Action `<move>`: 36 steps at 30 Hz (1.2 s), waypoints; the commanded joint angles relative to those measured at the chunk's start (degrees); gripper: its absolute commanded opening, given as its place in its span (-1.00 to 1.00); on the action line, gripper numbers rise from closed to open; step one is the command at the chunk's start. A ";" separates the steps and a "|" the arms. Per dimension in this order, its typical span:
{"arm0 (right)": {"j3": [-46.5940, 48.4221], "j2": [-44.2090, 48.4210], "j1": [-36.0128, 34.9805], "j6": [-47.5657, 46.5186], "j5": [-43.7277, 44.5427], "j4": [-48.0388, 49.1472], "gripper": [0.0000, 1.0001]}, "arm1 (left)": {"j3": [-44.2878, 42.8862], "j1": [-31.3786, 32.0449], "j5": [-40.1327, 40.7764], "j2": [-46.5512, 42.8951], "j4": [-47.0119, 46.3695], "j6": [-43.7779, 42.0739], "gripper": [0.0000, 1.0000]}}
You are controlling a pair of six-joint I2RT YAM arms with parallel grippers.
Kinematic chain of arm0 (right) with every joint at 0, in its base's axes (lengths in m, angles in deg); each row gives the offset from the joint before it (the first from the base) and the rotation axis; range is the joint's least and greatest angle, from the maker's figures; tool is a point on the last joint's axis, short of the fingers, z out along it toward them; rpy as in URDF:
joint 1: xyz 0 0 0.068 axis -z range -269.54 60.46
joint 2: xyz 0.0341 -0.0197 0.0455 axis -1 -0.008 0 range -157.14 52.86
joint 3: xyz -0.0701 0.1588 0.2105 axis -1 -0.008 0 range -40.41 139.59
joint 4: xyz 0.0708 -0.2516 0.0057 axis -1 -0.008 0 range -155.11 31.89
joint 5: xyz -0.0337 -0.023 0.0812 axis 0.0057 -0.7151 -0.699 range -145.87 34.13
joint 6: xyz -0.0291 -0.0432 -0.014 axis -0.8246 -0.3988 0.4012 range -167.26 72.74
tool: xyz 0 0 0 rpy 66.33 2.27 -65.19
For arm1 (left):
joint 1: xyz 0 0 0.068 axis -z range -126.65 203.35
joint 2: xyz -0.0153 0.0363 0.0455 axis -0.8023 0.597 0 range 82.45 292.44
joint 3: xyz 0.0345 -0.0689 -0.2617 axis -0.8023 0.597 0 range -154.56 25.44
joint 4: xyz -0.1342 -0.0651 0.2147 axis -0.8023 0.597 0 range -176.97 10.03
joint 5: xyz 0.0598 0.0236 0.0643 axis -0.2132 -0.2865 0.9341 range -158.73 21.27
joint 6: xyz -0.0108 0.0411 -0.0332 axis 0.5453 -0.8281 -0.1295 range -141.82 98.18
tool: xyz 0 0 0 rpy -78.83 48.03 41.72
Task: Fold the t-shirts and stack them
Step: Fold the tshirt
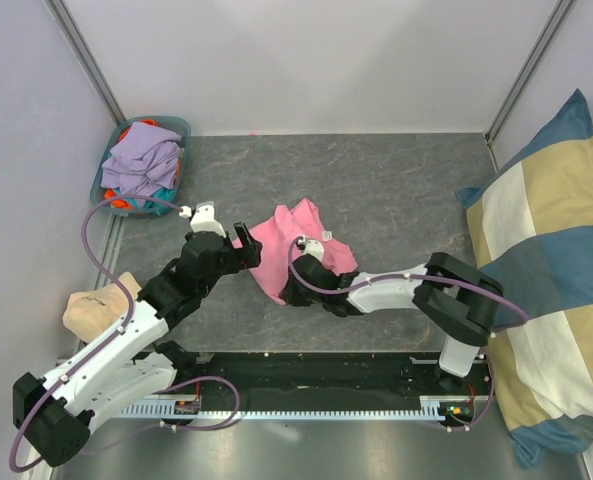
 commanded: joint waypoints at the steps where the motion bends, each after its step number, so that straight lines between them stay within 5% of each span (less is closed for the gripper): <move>1: 8.77 -8.06 -3.29 5.87 5.67 0.54 -0.41 | -2.54 0.14 3.37 -1.25 4.05 0.72 0.98; 5: 15.72 -11.06 -4.26 5.61 6.19 -2.52 -0.27 | -2.62 0.05 3.98 -2.83 5.11 0.46 0.98; 14: 8.98 0.00 -4.61 4.38 9.88 -9.38 0.11 | -2.01 0.05 4.69 -3.45 6.17 0.72 0.98; 18: 6.86 9.40 -6.89 3.59 12.52 -16.14 0.61 | -2.01 0.05 3.98 -2.92 5.64 0.99 0.98; 21: 6.50 15.46 -7.69 2.28 14.45 -20.63 0.73 | -1.83 0.05 3.89 -2.75 4.94 0.90 0.98; 30: 10.36 17.78 0.19 -14.59 21.75 -22.84 0.74 | -1.40 -0.04 3.28 -3.09 4.94 1.43 0.98; 36: 16.25 7.67 12.32 -30.49 11.39 -17.04 0.71 | -0.96 0.05 3.11 -4.41 5.81 1.60 0.98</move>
